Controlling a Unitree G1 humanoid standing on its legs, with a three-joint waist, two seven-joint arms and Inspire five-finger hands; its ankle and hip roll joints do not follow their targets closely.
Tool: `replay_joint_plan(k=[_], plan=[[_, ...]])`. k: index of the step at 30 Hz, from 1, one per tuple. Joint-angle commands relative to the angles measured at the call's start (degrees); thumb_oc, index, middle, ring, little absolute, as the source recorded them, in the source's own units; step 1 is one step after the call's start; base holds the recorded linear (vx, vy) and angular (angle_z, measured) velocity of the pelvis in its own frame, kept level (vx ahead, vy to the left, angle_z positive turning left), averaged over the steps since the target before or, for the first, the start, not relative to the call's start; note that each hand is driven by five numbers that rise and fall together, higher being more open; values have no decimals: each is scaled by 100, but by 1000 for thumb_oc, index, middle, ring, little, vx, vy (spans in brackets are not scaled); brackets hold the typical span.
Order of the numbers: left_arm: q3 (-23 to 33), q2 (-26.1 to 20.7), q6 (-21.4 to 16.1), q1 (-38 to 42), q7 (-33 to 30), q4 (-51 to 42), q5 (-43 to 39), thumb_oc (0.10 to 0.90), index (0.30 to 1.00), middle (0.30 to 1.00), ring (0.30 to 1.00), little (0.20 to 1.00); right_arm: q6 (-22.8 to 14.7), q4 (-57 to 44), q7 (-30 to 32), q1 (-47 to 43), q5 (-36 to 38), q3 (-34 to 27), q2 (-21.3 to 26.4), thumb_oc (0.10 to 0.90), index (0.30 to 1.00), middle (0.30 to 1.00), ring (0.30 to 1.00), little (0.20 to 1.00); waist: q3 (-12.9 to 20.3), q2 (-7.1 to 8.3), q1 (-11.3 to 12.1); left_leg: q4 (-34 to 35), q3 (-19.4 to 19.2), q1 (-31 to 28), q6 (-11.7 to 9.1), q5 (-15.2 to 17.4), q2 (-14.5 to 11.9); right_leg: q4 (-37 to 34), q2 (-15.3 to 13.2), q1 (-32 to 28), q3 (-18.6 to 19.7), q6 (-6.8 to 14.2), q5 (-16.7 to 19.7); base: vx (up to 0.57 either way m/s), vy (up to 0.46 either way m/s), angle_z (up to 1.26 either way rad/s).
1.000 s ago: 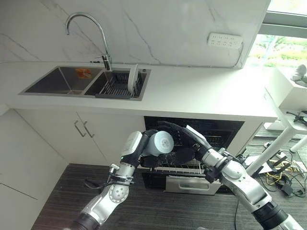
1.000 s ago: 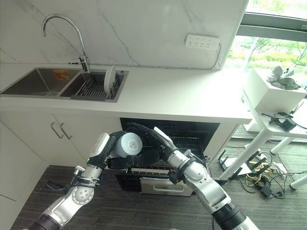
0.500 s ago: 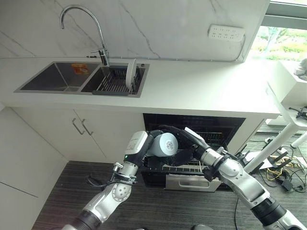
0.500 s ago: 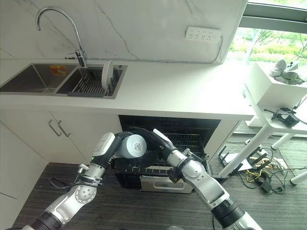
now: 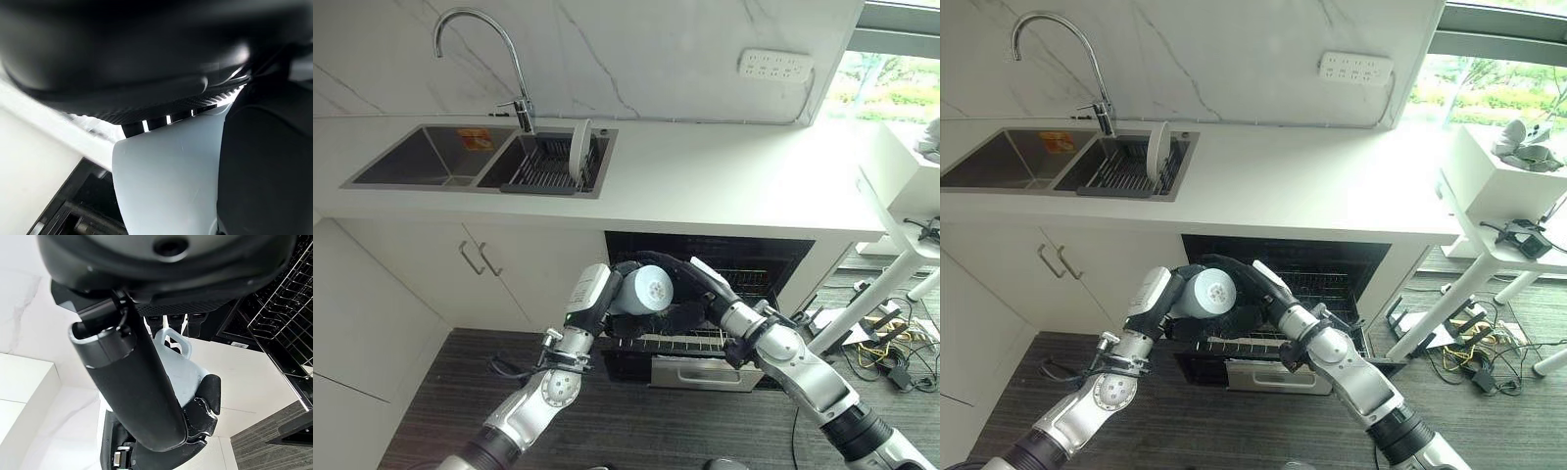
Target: Place the dishes in the dishwasher.
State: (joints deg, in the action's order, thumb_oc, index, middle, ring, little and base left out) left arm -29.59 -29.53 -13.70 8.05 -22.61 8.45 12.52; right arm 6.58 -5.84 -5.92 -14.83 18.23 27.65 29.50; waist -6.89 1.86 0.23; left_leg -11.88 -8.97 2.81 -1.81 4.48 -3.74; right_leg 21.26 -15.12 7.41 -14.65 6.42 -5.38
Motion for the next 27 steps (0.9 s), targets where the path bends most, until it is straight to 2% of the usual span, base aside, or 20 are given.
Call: replay_joint_plan(k=[1,13,19,27], plan=[[-181,435,-620,858,26,-790,-415,400,300,300,300,300,-908,-336,174,-739,336,131,-564,800,900,900,900,900,97,91,27,-531,-340,-133,60,1099,-194,-407,10,-443,303,480,-433,0,0,0],[-293,606,-611,786,-89,-671,-494,400,300,300,300,300,-1047,-481,294,-730,522,145,-717,800,900,900,900,900,73,79,19,-531,-371,-128,87,1105,-166,-407,-6,-412,299,468,-416,0,0,0],[-344,620,-649,796,-84,-654,-425,400,300,300,300,300,-1059,-418,353,-718,964,289,-886,800,900,900,900,900,63,64,37,-531,-371,-135,96,1109,-157,-407,-11,-420,286,458,-419,0,0,0],[-419,649,-702,757,-116,-672,-444,400,300,300,300,300,-1303,-61,499,-505,1452,551,-1254,800,900,900,900,900,54,30,79,-531,-327,-124,119,1107,-131,-407,-30,-436,256,446,-425,0,0,0]])
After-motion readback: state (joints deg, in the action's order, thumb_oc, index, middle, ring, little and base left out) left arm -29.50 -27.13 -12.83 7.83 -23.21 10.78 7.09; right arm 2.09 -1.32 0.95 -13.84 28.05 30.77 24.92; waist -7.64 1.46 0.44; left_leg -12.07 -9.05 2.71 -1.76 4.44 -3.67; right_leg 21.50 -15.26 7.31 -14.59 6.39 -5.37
